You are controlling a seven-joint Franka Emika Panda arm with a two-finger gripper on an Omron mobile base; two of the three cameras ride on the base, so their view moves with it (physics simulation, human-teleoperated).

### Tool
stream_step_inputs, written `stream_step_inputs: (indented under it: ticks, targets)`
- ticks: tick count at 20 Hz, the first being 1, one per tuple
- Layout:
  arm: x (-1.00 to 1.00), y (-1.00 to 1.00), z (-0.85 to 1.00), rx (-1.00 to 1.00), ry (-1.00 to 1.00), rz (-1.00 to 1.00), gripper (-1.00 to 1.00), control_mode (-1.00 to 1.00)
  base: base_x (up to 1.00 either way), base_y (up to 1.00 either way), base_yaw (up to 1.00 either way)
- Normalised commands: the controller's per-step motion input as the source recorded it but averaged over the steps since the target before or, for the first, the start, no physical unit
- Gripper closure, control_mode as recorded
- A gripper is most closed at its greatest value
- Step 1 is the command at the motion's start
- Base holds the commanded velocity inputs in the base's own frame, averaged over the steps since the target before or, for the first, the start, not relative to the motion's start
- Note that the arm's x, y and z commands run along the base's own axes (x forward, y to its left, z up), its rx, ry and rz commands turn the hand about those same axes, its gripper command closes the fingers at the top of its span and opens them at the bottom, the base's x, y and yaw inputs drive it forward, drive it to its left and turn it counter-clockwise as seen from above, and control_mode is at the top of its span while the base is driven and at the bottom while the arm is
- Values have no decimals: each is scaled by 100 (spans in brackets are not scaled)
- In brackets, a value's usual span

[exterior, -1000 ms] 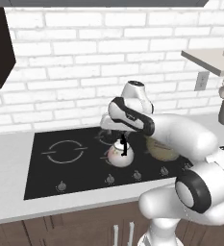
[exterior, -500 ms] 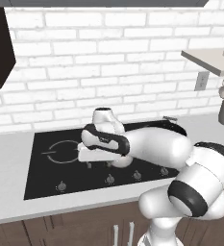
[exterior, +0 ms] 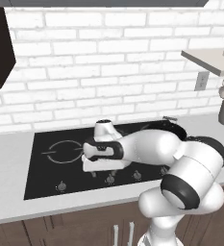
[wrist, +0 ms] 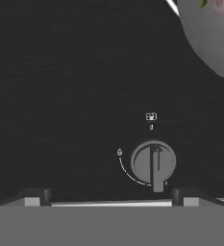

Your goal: Pick the kettle from the counter and place it on a stove burner. Then turn the burner on.

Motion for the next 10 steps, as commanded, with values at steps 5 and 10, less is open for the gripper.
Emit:
stream_step_inputs:
  ticks: [5,10]
  targets:
    - [-2,-50,-15,0,0,0,-100,-100,0,0,0]
    - [0,-4,-15,0,0,0,-100,-100,0,0,0]
